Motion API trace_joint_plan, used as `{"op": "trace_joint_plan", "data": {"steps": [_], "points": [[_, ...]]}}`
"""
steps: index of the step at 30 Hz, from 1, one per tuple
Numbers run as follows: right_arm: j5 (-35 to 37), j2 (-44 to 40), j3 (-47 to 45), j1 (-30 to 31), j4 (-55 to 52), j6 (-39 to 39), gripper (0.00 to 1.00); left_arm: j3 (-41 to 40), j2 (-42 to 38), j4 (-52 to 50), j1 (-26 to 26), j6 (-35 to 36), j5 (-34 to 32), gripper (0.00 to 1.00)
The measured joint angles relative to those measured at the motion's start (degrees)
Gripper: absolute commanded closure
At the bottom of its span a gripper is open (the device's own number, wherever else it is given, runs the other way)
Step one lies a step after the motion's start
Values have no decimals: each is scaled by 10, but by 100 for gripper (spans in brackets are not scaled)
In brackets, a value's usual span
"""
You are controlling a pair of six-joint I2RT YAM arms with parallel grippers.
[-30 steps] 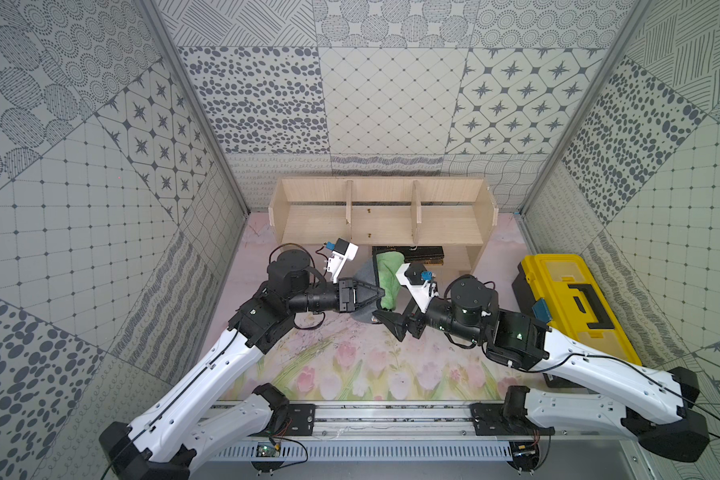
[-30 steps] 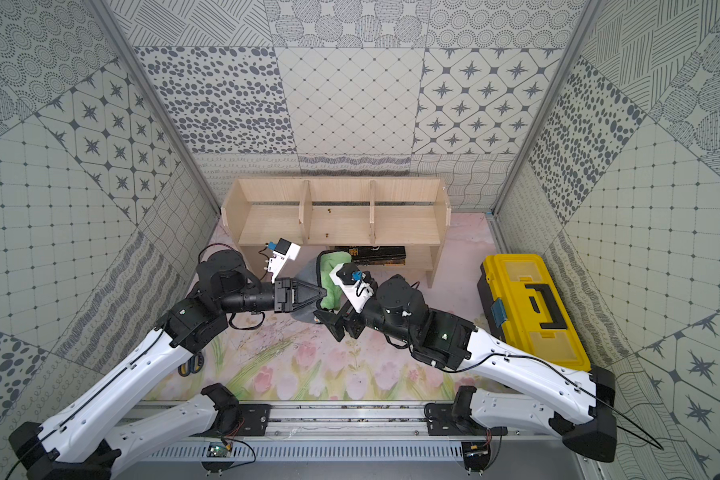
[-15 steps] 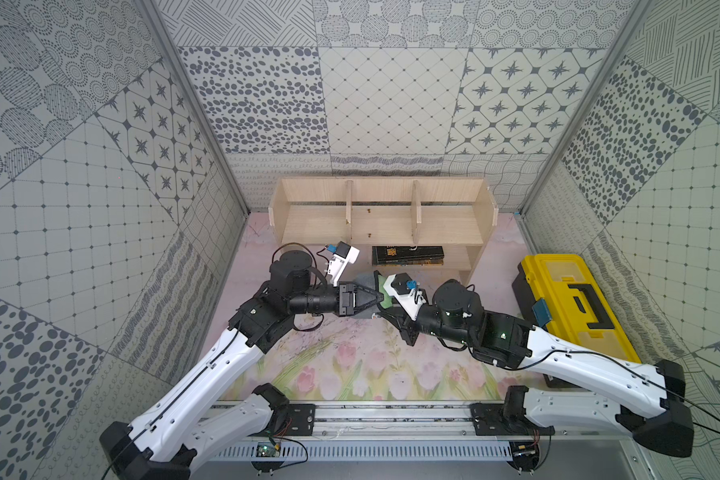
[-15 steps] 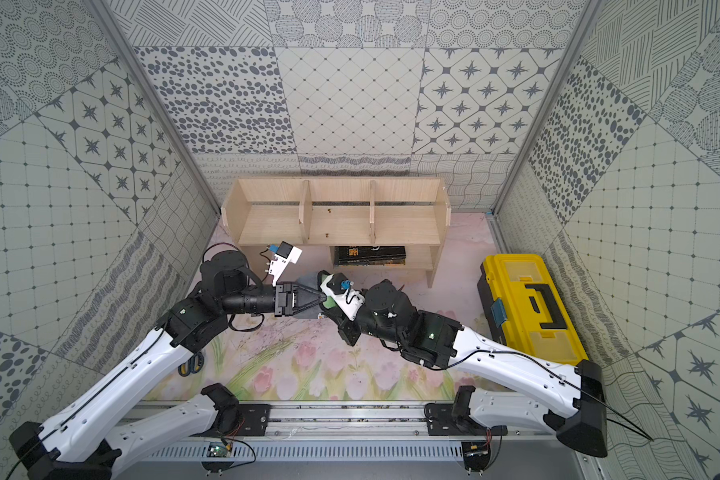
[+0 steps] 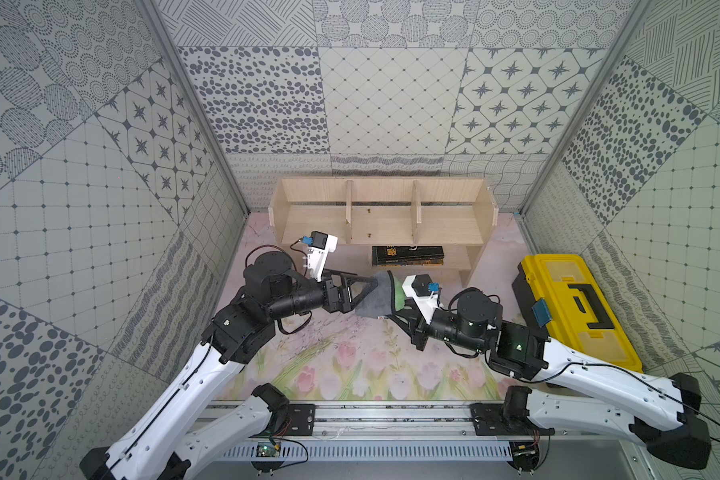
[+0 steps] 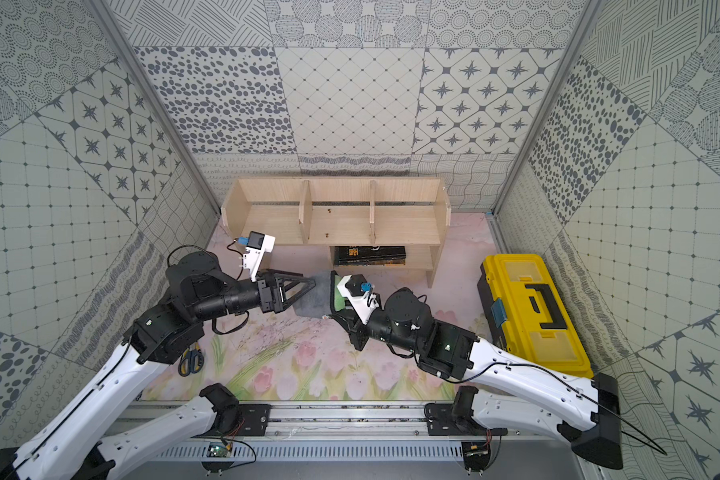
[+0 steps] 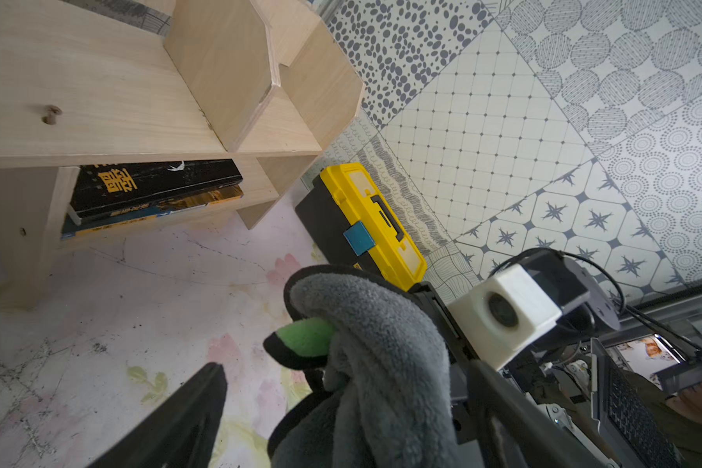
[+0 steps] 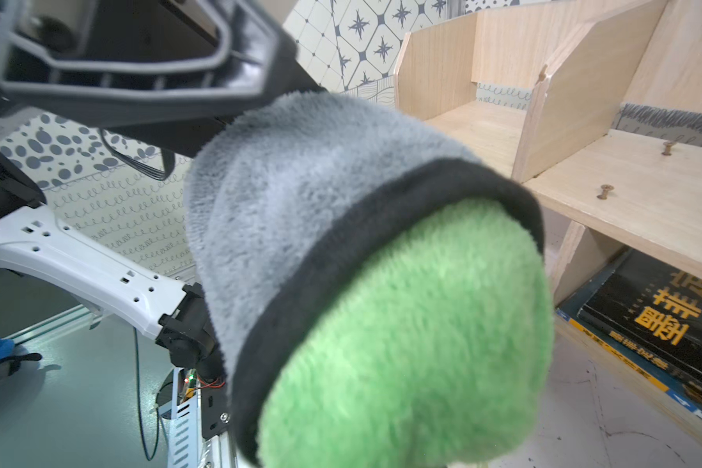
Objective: Wipe the bookshelf clean with a cloth
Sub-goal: Adjust the cleaning item.
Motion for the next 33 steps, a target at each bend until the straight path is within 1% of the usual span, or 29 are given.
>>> {"op": "trace_joint_plan", "data": {"steps": [3,7,8,10,11,12,15,16,19,20,22,23,24,25,26,27,29,30,33], "points": [[-6,-11,0,0,0,8,100,-7,0,5,0,6,-4,0],[-18,-11,0,0,-1,18,100,-37,-10,35,0,6,22,0],[-21,-11,0,0,-1,19,100,-43,-14,42,0,6,31,3],[-26,-11,0,-2,-1,22,100,-53,-20,60,0,4,57,18],[-28,-11,0,-3,-1,23,100,-55,-21,69,0,4,75,23],[-31,-11,0,-5,0,26,100,-56,-19,80,0,4,94,31],[-41,-14,0,-21,6,40,100,-57,-8,101,1,1,144,60],[-46,-16,-1,-28,10,48,100,-57,-2,107,1,1,158,67],[-59,-22,-5,-45,19,66,100,-62,17,133,1,-3,197,76],[-61,-22,-6,-47,21,69,100,-65,23,143,1,-8,206,82],[-66,-22,-6,-50,16,78,100,-73,36,166,2,-20,226,100],[-66,-22,-6,-50,14,80,97,-76,40,174,2,-22,232,100],[-66,-21,-6,-52,12,82,85,-79,44,184,2,-25,239,100],[-63,-20,-6,-53,10,83,67,-81,47,190,3,-29,244,100],[-56,-19,-5,-53,8,86,53,-82,49,194,3,-30,250,100],[-49,-17,-3,-53,0,84,43,-82,52,198,3,-32,257,100],[-35,-11,10,-53,-24,76,9,-81,57,201,3,-32,271,100],[-29,-7,21,-53,-40,65,3,-79,61,202,3,-32,278,100],[-13,6,52,-53,-85,33,3,-72,73,200,3,-28,297,100]]}}
